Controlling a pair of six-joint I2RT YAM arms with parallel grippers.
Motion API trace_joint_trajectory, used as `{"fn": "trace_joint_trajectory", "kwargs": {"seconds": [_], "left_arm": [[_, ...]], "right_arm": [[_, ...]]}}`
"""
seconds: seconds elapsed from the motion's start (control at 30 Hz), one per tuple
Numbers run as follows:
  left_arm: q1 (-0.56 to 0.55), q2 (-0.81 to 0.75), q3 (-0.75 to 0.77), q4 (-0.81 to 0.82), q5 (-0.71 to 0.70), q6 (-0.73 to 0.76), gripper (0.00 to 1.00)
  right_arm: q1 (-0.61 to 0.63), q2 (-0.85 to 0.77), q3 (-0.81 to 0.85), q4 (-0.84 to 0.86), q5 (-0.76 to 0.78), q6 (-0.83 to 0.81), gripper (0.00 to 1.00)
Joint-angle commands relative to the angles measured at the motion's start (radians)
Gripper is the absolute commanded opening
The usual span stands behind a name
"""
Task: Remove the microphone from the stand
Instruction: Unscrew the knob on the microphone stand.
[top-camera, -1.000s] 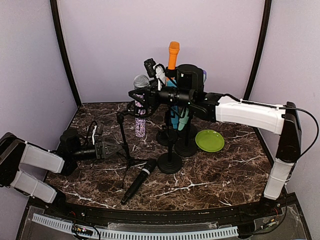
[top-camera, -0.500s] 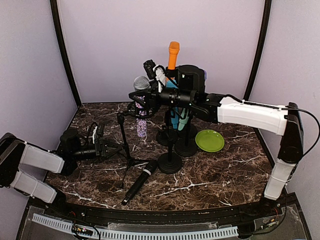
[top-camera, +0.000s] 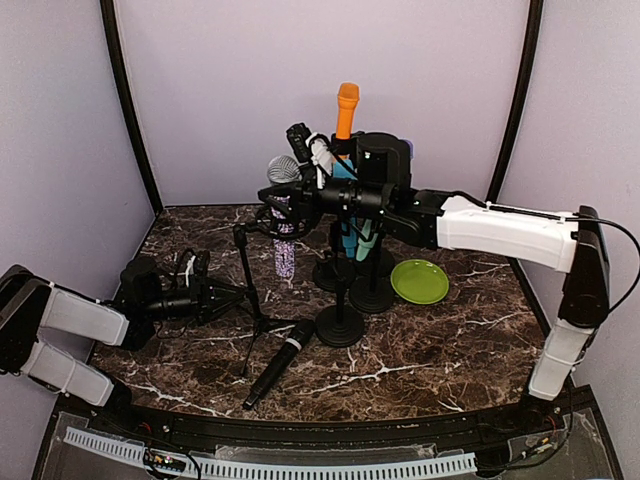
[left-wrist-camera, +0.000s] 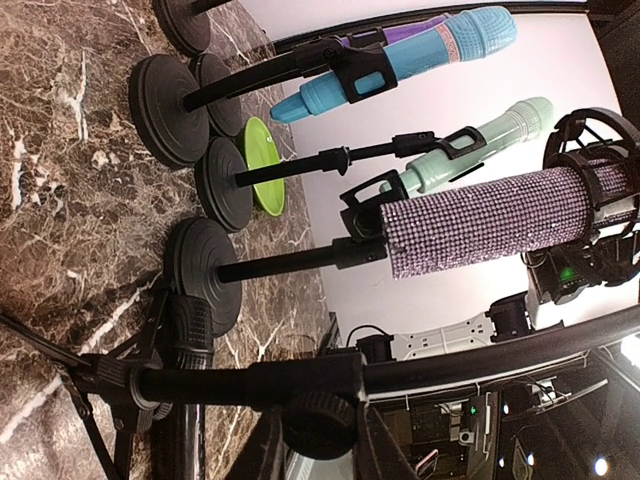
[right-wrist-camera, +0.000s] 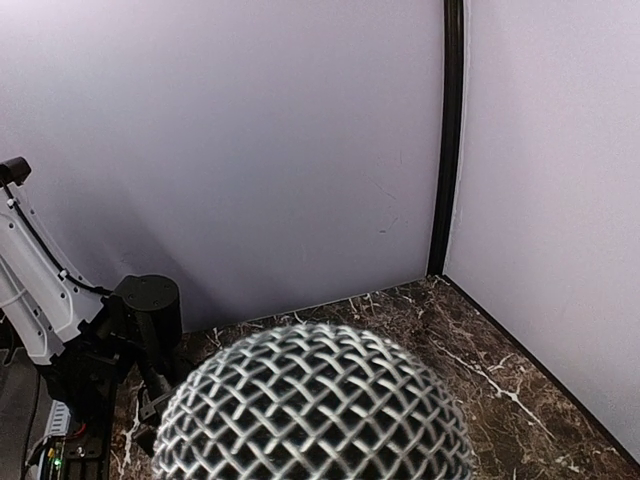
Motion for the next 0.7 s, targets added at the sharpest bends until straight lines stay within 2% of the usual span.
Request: {"fn": "trace_joint_trajectory", "kwargs": {"seconds": [0.0, 0.03, 0.13, 0.23, 0.3, 0.47, 0.57, 0.67], "left_arm": [[0.015, -0.001, 0.033, -0.084, -0.026, 0.006, 0.15], [0.016, -0.006, 0.050, -0.129, -0.027, 0.046, 0.18], [0.020, -0.046, 0.090, -0.286, -0.054, 0.144, 0.34], [0.036, -0.100, 0.152, -0.438, -0.090, 0.276, 0.54], [0.044, -0.130, 0.191, -0.555, -0.125, 0.353, 0.62], [0.053, -0.202, 0.297, -0.860, -0.251, 0.538, 0.69], [0.054, -0.250, 0.347, -0.983, -0.351, 0.631, 0.70], [0.054, -0.295, 0.416, -1.109, -0.412, 0.786, 0.71]], "right_arm": [[0.030, -0.044, -0.029, 0.016, -0.022, 0.013, 0.13], [0.030, -0.044, -0.030, 0.019, -0.016, 0.016, 0.13], [0.029, -0.049, -0.031, 0.022, 0.013, 0.024, 0.13], [0.030, -0.058, -0.035, 0.028, 0.044, 0.035, 0.14], [0.030, -0.068, -0.040, 0.038, 0.054, 0.039, 0.14], [0.028, -0.080, -0.055, 0.060, 0.060, 0.040, 0.14], [0.027, -0.084, -0.060, 0.064, 0.062, 0.037, 0.14], [0.020, -0.090, -0.068, 0.069, 0.056, 0.037, 0.14]]}}
